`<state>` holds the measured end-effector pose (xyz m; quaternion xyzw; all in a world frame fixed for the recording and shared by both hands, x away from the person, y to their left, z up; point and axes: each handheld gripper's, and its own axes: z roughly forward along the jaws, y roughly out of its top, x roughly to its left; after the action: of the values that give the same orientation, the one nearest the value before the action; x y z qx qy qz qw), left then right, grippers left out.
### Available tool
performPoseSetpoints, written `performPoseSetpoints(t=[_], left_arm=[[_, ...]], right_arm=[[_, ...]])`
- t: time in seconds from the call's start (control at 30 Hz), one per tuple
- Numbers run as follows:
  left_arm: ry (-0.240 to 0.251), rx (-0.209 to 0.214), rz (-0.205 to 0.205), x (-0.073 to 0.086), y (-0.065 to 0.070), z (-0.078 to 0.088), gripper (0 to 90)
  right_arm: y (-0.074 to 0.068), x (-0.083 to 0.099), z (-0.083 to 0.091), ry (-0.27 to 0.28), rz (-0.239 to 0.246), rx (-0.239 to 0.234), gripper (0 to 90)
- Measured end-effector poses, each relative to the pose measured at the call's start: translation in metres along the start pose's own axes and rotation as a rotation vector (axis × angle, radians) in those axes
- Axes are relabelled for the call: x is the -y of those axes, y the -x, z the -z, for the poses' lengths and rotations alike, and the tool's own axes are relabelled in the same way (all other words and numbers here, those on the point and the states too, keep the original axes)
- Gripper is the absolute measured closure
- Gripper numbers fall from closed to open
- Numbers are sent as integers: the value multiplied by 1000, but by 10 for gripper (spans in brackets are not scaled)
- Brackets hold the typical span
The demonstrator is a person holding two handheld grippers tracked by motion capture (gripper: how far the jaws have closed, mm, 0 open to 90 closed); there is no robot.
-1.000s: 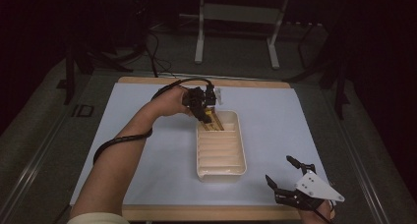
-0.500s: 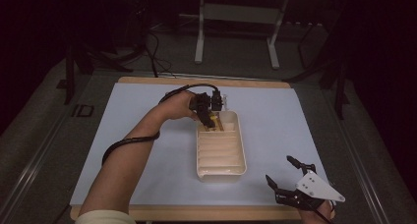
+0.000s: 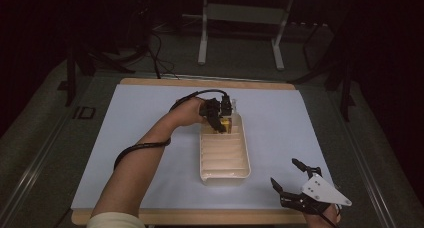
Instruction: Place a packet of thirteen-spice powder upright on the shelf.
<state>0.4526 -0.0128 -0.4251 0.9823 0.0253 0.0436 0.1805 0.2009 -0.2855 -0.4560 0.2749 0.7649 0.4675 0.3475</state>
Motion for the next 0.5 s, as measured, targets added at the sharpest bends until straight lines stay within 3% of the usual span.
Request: performPoseSetpoints(t=[0.3,0.5], left_arm=[[67,6,33,4,1,-3,618],[82,6,28,5,2,5,584]], right_arm=[[1,0,2,10,-24,6,158],[2,1,2,11,-26,7,158]])
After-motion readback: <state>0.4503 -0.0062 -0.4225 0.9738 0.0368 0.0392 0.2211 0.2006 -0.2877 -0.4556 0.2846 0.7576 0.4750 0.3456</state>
